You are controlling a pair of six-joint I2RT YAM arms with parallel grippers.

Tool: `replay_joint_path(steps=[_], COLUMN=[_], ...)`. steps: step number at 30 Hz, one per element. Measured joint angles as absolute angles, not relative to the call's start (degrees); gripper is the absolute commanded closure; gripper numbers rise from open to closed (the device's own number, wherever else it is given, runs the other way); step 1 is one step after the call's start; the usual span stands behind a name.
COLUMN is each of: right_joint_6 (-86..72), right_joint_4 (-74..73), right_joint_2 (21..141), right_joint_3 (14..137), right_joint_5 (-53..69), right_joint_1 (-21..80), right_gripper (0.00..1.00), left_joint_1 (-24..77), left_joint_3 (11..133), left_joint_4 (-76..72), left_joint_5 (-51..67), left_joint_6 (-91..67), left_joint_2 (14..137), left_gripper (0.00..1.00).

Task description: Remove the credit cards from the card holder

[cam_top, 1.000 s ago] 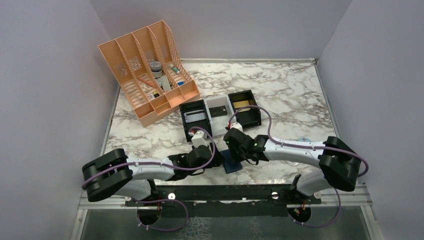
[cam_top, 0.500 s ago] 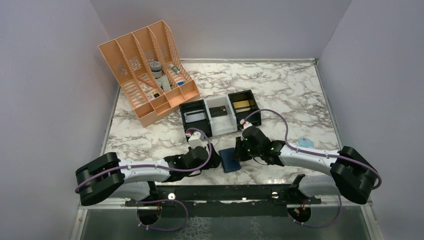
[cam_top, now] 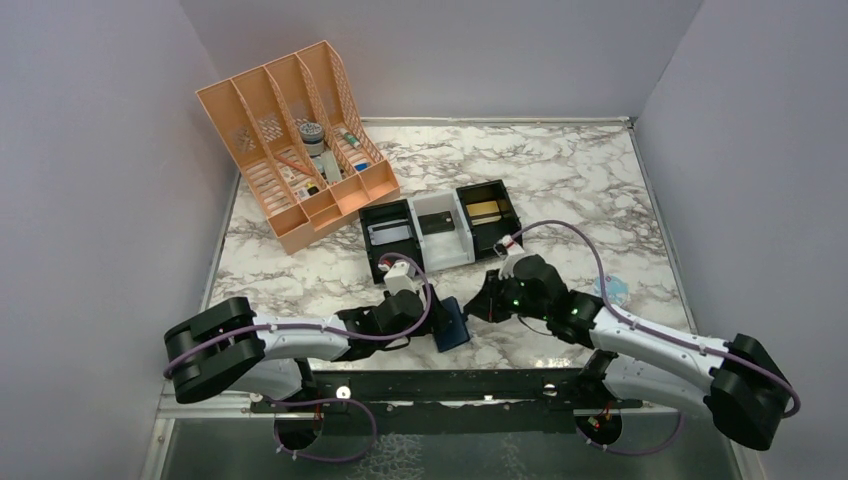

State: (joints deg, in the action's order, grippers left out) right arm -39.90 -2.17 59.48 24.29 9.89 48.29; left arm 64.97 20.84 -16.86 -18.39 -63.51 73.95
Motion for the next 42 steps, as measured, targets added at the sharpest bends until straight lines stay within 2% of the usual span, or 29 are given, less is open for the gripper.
replay_joint_path(steps=[3,7,12,18,32,42], right_joint_6=[-41.3,-42.5,-42.5,-42.9,-40.5,-38.8], right_joint_4=[-5.8,-10.6,-13.3,-17.6,-17.5,-11.7], right_joint_2=[55.3,54.1,57.6,62.5,65.1,66.1], right_joint_3=[24.3,23.4,22.6,25.2,26.3,25.3], right_joint_5=[5.1,-0.9,-2.6,-4.7,-2.1,-1.4], right_joint_1=[48.3,48.3,48.0,46.1,45.4,45.4], right_gripper=[0.90,0.89,0.86,0.77,0.77,0.83], left_joint_1=[65.0,65.2,65.3,65.4,65.5,65.5], left_joint_3=[21.0,21.7,21.6,21.3,20.1,20.0], left_joint_4=[-16.5,-14.4,-11.3,-6.7,0.1,-1.1], left_joint_5=[-18.4,-18.4,-18.5,-18.7,-21.1,-21.0], left_joint_6=[-63.4,-62.8,-62.3,-62.2,-62.5,-61.8], left_joint_2=[73.9,73.3,71.5,68.4,63.0,63.0], left_gripper=[0.23,0.22,0.22,0.22,0.22,0.09])
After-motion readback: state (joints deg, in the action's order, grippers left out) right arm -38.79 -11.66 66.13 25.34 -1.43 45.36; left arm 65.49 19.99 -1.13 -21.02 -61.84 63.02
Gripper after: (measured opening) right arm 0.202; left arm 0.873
